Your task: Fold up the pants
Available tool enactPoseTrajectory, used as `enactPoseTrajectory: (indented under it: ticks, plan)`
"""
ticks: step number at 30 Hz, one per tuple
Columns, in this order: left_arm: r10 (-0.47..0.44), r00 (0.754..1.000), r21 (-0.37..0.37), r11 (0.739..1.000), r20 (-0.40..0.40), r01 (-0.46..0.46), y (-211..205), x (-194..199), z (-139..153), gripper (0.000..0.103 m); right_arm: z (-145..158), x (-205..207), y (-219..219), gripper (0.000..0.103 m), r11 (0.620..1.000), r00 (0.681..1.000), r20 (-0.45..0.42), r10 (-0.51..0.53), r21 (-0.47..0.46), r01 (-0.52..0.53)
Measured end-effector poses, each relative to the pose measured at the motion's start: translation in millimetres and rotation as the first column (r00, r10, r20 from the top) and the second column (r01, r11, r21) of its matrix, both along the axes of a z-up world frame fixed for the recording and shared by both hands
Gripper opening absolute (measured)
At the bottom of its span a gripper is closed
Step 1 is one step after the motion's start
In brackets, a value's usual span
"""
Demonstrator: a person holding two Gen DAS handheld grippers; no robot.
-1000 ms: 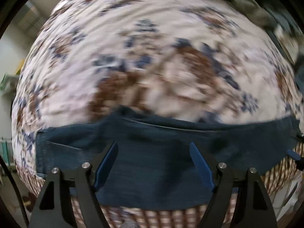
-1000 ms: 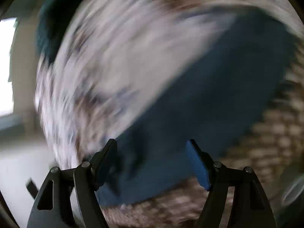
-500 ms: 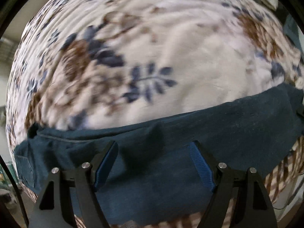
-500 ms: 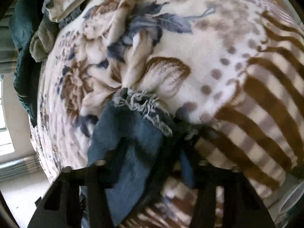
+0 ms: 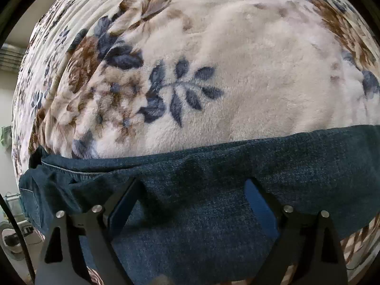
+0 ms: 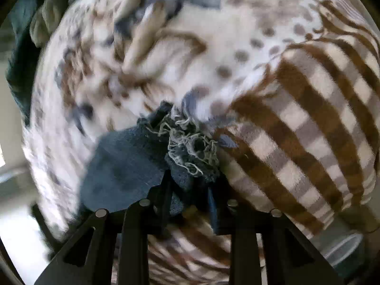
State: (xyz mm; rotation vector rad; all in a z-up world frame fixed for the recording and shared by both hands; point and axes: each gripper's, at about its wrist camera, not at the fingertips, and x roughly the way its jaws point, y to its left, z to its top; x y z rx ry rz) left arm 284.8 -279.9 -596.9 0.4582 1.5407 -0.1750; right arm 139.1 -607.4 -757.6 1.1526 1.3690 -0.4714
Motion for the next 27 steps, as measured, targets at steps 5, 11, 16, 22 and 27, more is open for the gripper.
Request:
enactPoseTrajectory:
  ticks: [5,11,16,22,27]
  plan:
    - [0.026,0.999,-0.002,1.000,-0.028,-0.026,-1,8,-17,0.103,51,17,-22,0.062,0.993,0.989,0.147,-0.006,-0.117,0.023]
    - [0.039,0.998,-0.010,0.999,-0.044,-0.039,-2,11,-22,0.103,13,88,-18,0.065,0.977,0.977,0.034,0.209,-0.039,-0.208]
    - [0.043,0.997,-0.020,0.999,-0.057,-0.044,-5,9,-23,0.103,20,123,26,0.021,0.885,0.898,0.010,0.439,-0.178,-0.431]
    - [0.045,0.996,-0.029,0.998,-0.073,-0.047,0,13,-23,0.103,83,107,81,0.012,0.738,0.782,0.080,0.619,-0.399,-0.544]
    - [0.035,0.999,-0.059,0.998,0.011,-0.034,13,18,7,0.103,100,69,62,0.012,0.714,0.821,-0.010,0.570,-0.489,-0.501]
